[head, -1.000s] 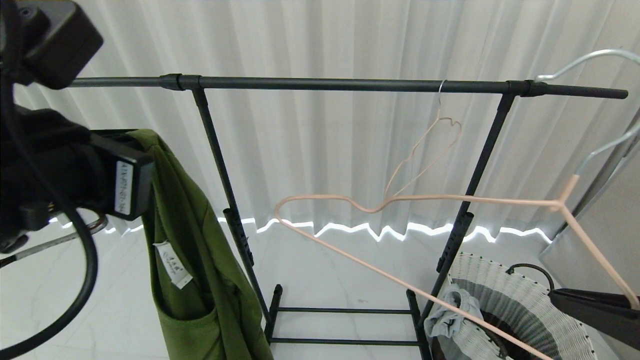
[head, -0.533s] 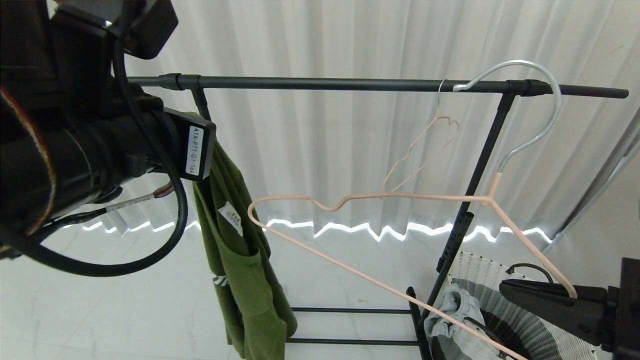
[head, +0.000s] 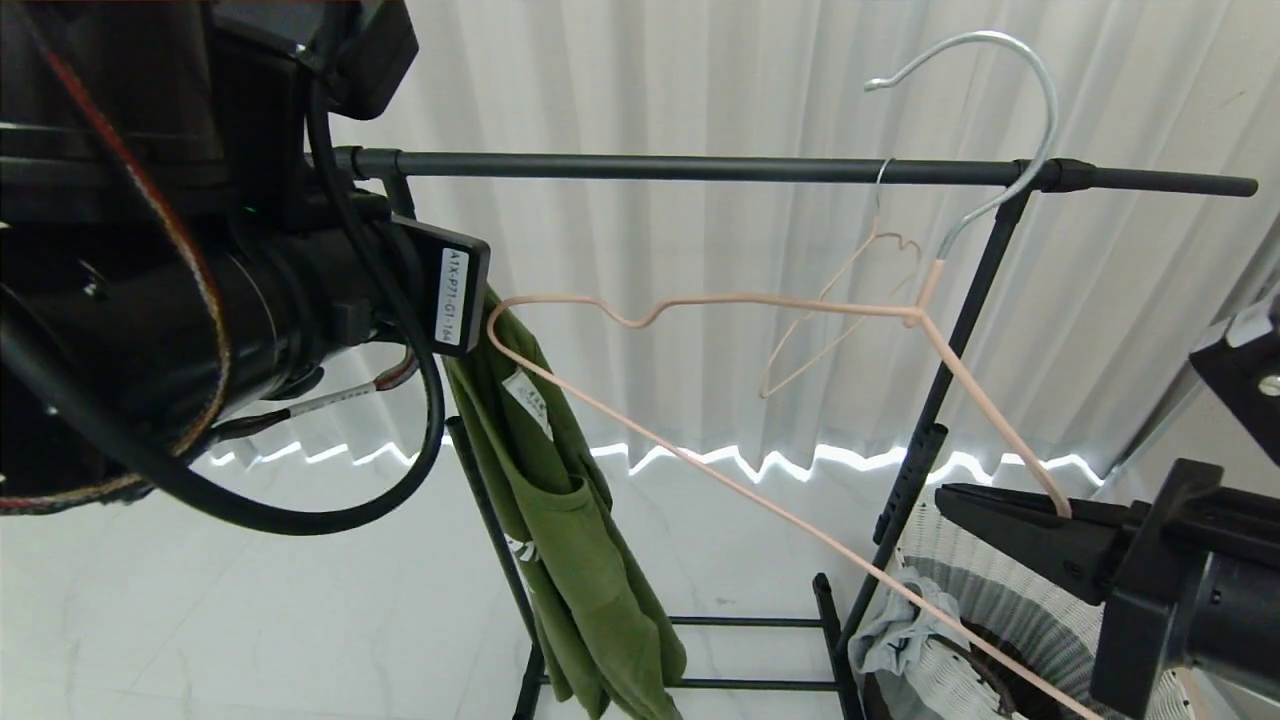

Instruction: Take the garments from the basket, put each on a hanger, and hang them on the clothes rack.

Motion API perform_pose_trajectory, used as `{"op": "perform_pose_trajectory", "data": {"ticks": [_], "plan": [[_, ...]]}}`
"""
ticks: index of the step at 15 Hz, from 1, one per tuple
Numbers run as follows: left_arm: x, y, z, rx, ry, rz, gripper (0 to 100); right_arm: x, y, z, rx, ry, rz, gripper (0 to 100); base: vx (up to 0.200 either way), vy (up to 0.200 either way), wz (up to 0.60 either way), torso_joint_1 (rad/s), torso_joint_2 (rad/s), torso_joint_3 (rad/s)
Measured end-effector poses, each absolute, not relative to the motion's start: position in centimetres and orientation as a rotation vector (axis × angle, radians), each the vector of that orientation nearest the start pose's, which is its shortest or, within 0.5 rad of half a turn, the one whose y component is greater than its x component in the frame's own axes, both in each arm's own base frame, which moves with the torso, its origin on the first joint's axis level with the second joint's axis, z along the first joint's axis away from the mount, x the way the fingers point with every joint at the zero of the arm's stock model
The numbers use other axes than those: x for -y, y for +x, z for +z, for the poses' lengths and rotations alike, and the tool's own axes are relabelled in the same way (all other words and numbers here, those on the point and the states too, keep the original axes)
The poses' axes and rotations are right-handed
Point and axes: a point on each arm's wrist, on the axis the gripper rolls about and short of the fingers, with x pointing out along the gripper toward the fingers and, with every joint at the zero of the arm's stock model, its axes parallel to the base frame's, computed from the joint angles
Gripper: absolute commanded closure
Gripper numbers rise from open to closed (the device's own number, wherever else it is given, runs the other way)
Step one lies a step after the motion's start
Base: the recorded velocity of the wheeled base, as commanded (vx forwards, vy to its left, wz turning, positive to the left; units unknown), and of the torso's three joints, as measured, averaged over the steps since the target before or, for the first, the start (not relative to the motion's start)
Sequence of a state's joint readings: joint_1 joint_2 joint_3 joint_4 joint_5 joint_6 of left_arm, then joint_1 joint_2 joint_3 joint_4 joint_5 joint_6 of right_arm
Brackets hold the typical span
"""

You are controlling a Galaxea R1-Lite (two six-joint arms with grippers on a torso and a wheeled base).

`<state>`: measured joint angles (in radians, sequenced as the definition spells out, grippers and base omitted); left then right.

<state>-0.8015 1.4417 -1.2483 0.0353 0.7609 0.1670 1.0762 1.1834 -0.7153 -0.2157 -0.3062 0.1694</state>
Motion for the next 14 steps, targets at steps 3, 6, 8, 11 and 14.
{"op": "perform_pose_trajectory", "data": {"ticks": [3,6,8,11,14], "plan": [[16.8,18.4,31.7,-0.161,0.278,-0.048,100,-15.8,9.3,24.0,-0.266,-0.007,0.740,100,0.000,0.000,0.00,0.000,0.00,0.000],[16.8,19.1,31.8,-0.161,0.274,-0.030,100,-16.3,9.0,23.7,-0.278,-0.012,0.763,100,0.000,0.000,0.00,0.000,0.00,0.000],[16.7,19.4,31.9,-0.160,0.270,-0.017,100,-16.5,8.7,23.5,-0.290,-0.016,0.783,100,0.000,0.000,0.00,0.000,0.00,0.000],[16.7,19.5,31.9,-0.162,0.272,-0.014,100,-17.0,8.8,23.6,-0.284,-0.016,0.771,100,0.000,0.000,0.00,0.000,0.00,0.000],[16.8,19.5,31.8,-0.166,0.276,-0.016,100,-17.6,9.3,24.1,-0.253,0.028,0.692,100,0.000,0.000,0.00,0.000,0.00,0.000]]}}
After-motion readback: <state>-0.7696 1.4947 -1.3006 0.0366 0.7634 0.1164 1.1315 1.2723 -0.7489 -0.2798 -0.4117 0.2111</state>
